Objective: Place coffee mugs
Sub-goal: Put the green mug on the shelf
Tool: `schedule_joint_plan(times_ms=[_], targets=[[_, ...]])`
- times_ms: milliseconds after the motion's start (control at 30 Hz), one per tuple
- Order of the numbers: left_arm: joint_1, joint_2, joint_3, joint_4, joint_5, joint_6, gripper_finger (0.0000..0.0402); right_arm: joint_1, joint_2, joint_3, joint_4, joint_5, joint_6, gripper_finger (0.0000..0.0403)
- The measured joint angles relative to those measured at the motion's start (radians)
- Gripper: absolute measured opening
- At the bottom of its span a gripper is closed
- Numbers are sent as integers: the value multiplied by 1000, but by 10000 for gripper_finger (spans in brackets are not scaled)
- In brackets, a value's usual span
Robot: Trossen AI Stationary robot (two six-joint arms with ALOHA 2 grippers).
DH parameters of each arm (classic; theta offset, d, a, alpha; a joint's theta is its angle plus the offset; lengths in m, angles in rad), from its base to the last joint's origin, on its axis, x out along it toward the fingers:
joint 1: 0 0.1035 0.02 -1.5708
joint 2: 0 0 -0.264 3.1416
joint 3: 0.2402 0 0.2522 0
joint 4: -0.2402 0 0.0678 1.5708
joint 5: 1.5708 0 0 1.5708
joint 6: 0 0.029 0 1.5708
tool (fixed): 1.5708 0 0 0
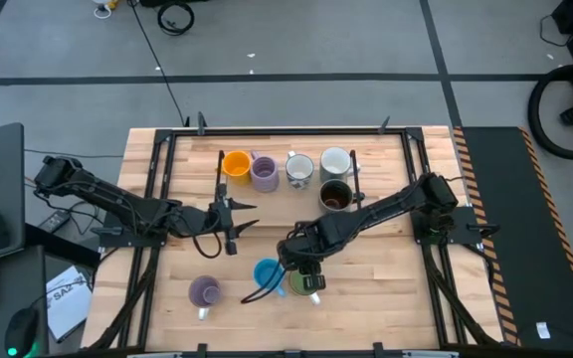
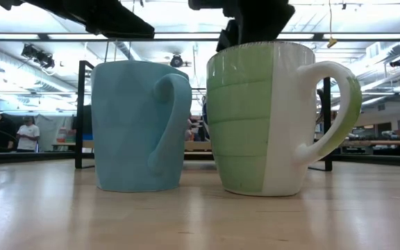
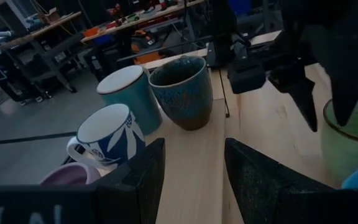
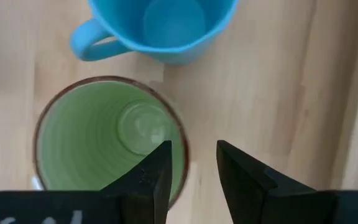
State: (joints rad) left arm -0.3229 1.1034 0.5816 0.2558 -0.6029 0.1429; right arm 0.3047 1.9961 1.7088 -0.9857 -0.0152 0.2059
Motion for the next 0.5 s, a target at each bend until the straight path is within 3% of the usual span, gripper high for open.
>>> schedule_joint_plan(times_ms=[267,500], targets=[[0,0,0,0,0,0,174,6,-2,-1,7,-9,-4,180],[0,0,0,0,0,0,174,6,-2,-47,38,-11,-8,179]])
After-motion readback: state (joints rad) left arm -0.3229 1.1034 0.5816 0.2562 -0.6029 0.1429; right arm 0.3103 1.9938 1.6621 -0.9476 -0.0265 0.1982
